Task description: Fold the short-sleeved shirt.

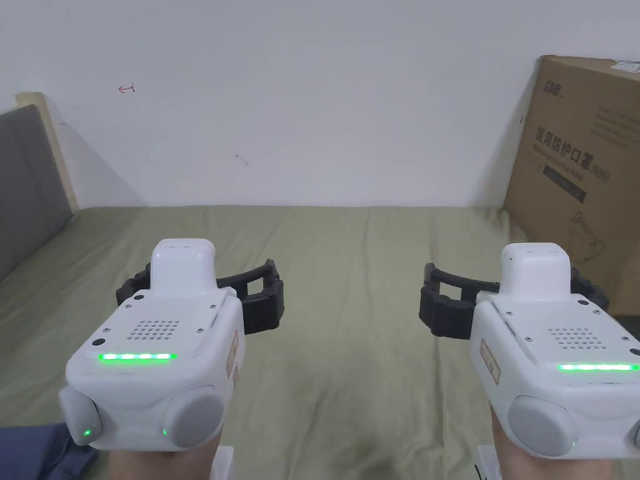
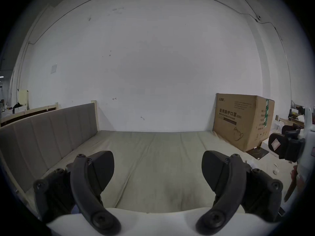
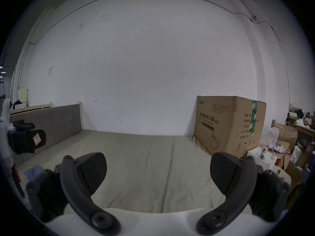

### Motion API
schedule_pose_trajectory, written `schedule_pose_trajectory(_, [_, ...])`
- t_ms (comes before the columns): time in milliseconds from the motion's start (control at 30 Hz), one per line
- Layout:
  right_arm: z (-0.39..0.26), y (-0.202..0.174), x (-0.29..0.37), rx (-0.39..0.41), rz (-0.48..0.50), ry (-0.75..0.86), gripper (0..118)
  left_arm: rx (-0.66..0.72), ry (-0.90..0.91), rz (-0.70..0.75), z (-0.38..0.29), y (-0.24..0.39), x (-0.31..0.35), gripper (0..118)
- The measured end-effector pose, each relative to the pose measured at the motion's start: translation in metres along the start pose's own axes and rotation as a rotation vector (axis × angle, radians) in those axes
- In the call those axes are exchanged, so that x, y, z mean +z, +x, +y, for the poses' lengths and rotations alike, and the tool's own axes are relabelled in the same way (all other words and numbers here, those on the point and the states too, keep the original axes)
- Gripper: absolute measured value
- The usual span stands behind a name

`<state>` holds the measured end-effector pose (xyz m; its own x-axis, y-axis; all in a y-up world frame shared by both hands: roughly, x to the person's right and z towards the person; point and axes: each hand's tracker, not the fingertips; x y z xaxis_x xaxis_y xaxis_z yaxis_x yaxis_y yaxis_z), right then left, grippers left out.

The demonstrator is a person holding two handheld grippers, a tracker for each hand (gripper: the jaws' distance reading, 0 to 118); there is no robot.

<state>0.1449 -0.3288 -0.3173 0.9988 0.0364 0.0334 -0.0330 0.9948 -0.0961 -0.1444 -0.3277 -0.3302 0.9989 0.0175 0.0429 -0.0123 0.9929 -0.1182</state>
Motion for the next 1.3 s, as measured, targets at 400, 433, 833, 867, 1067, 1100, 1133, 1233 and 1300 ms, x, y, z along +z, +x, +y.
schedule_pose_trajectory(400, [0.004, -0.004, 0.001, -0.017, 0.024, -0.001, 118, 0.017, 0.007, -0.042, 0.009, 0.001, 0.009, 107])
schedule_pose_trajectory(433, [0.004, -0.004, 0.000, -0.017, 0.024, -0.002, 118, 0.017, 0.006, -0.043, 0.010, 0.002, 0.009, 107])
schedule_pose_trajectory(833, [0.005, -0.004, -0.001, -0.012, 0.032, -0.009, 118, 0.025, -0.031, -0.018, 0.009, 0.004, 0.001, 107])
schedule_pose_trajectory(867, [0.005, -0.004, -0.001, -0.012, 0.034, -0.007, 118, 0.031, -0.031, -0.018, 0.009, 0.003, 0.001, 107])
schedule_pose_trajectory(1067, [0.006, -0.006, -0.005, -0.005, 0.037, -0.011, 118, 0.064, -0.035, 0.039, 0.013, 0.002, -0.003, 107])
schedule_pose_trajectory(1100, [0.005, -0.006, -0.006, -0.005, 0.036, -0.012, 118, 0.065, -0.039, 0.042, 0.013, 0.001, -0.004, 107])
schedule_pose_trajectory(1133, [0.005, -0.007, -0.006, -0.008, 0.036, -0.013, 118, 0.066, -0.042, 0.040, 0.013, -0.001, -0.004, 107])
schedule_pose_trajectory(1233, [0.003, -0.007, -0.007, -0.013, 0.041, -0.022, 118, 0.082, -0.043, 0.027, 0.012, -0.003, -0.004, 107])
schedule_pose_trajectory(1300, [0.003, -0.007, -0.006, -0.014, 0.041, -0.022, 118, 0.090, -0.049, 0.028, 0.012, -0.004, -0.004, 107])
